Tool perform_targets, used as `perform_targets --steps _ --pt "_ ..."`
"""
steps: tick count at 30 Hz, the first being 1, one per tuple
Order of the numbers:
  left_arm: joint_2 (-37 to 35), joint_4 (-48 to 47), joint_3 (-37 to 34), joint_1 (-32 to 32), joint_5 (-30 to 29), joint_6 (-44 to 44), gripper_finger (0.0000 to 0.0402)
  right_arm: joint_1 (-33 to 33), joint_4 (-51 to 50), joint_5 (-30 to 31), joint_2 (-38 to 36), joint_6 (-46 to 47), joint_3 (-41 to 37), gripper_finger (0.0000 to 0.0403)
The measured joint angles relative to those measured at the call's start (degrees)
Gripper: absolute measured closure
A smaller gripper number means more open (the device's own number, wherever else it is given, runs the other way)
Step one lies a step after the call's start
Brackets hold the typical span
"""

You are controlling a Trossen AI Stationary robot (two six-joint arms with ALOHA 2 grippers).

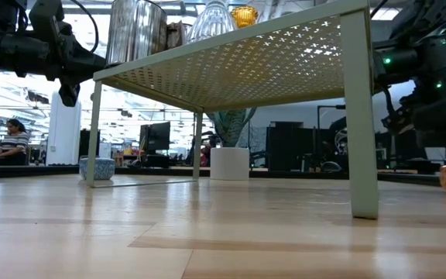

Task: Pick & Place candle stick holders
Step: Put the yellow scented candle on the shelf

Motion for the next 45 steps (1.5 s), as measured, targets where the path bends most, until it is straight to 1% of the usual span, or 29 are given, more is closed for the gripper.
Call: perform_targets --steps 9,17,26,29,39,45 --pt "0.02 0.00 0.00 0.00 0.00 0.00 0.0390 -0.01 0.12 0.22 -0.03 -0.77 0.34 0.0116" --pt "0.02 -0.01 0.00 0.00 0.02 0.00 0.0390 -0.02 -0.43 0.43 -2.98 -0.37 0.23 0.0117" --pt "0.02 -0.02 0.00 -0.02 -0.01 0.00 0.0390 -0.02 -0.75 -0.30 -5.93 2.67 0.30 0.0117" --pt "0.02 -0.01 0.00 -0.01 0.02 -0.01 0.0390 0.02 -1.10 -1.76 -5.94 2.79 0.56 0.0118" --pt "0.02 0.00 0.01 -0.01 0.02 0.00 0.0390 1.16 -1.70 -2.49 -5.95 2.32 5.62 0.0120" --pt "0.02 0.00 0.00 0.01 -0.01 0.00 0.0390 1.16 -8.95 -2.11 -5.95 -0.40 10.18 0.0119"
